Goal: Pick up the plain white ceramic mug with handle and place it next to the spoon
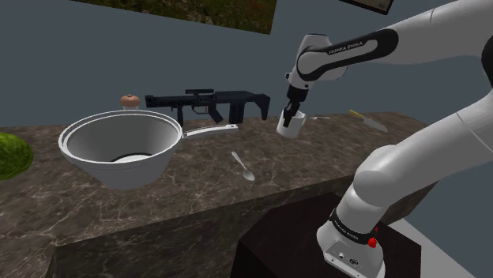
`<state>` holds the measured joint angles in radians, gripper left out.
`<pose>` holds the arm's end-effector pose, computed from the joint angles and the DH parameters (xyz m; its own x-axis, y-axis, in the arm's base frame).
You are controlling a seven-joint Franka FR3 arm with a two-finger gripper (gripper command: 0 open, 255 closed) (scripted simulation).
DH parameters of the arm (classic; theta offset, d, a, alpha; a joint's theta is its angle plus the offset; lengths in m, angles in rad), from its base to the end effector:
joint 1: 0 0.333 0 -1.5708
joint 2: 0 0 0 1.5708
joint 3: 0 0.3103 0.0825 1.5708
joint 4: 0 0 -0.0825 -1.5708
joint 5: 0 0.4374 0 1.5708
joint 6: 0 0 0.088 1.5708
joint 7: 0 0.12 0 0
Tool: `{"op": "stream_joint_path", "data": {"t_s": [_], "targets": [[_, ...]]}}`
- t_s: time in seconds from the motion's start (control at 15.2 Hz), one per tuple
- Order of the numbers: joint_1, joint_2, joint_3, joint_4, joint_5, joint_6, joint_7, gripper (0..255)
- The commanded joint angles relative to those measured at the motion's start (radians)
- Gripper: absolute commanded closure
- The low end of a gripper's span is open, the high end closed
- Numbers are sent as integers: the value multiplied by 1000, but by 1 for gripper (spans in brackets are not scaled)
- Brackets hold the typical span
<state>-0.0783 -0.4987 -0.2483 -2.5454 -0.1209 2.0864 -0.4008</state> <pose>0.4206 -0.1443 0.3948 0.9867 0.1592 0.0322 0.1592 -0.9872 0.0018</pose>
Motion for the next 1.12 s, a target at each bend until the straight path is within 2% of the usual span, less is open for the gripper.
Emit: {"op": "stream_joint_path", "data": {"t_s": [0.0, 0.92, 1.06], "targets": [[-1, 9, -3, -19, -1, 29, -1, 255], [4, 122, -30, -131, -1, 253, -11, 255], [4, 122, -30, -131, -1, 253, -11, 255]]}}
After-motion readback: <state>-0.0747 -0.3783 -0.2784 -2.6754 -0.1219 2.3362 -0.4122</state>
